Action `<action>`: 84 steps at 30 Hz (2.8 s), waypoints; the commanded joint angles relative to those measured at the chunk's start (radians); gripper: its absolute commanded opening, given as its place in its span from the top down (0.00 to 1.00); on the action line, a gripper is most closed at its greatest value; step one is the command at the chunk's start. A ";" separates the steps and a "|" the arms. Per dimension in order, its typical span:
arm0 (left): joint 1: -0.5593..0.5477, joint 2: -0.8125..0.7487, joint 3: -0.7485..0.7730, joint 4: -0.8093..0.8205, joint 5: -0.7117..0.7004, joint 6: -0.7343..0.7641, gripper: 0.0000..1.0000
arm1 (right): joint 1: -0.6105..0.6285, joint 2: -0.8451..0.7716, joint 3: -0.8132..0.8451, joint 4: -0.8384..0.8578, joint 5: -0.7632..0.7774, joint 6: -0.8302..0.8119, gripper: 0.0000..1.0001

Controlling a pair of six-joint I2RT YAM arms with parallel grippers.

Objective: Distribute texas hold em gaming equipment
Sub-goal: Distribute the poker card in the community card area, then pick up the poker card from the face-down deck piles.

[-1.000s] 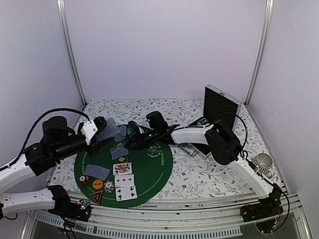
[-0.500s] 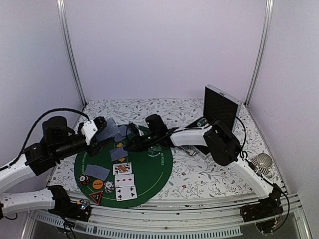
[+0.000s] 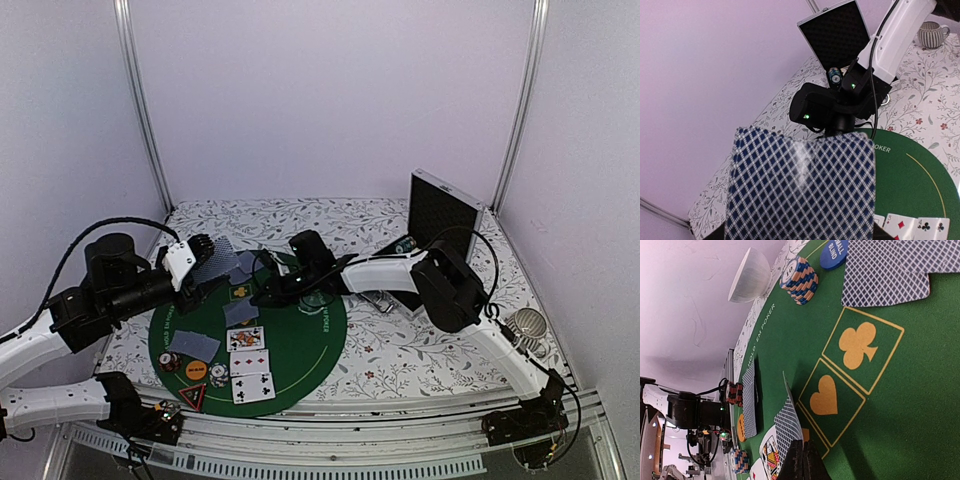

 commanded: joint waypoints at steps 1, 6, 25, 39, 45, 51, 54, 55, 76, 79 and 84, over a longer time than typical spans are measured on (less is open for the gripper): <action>-0.008 0.001 -0.004 0.028 -0.004 -0.003 0.45 | 0.024 -0.067 -0.021 -0.082 0.076 -0.032 0.99; -0.008 -0.003 -0.005 0.028 -0.004 -0.003 0.45 | 0.033 -0.069 -0.021 -0.097 0.115 -0.026 0.99; -0.007 -0.010 -0.005 0.028 0.000 -0.005 0.45 | 0.047 -0.122 -0.054 -0.132 0.143 -0.038 0.92; -0.008 -0.013 -0.007 0.028 -0.001 -0.005 0.45 | 0.049 -0.243 -0.059 -0.262 0.276 -0.127 0.49; -0.007 -0.015 -0.007 0.027 0.002 -0.004 0.45 | 0.047 -0.428 -0.079 -0.302 0.304 -0.296 0.00; -0.007 -0.008 -0.006 0.022 0.019 0.003 0.45 | 0.022 -0.629 -0.145 -0.317 0.240 -0.410 0.01; -0.008 -0.004 -0.005 0.017 0.036 0.009 0.45 | 0.022 -0.692 -0.171 -0.318 0.235 -0.431 0.01; -0.008 -0.003 -0.005 0.018 0.042 0.009 0.45 | 0.023 -0.702 -0.174 -0.316 0.220 -0.432 0.01; -0.007 0.003 -0.005 0.017 0.050 0.015 0.45 | 0.109 -0.466 0.030 -0.365 0.126 -0.356 0.06; -0.008 0.000 -0.005 0.018 0.048 0.015 0.46 | 0.105 -0.491 0.003 -0.372 0.159 -0.368 0.06; -0.008 -0.003 -0.005 0.017 0.047 0.015 0.45 | 0.085 -0.545 -0.037 -0.396 0.220 -0.394 0.12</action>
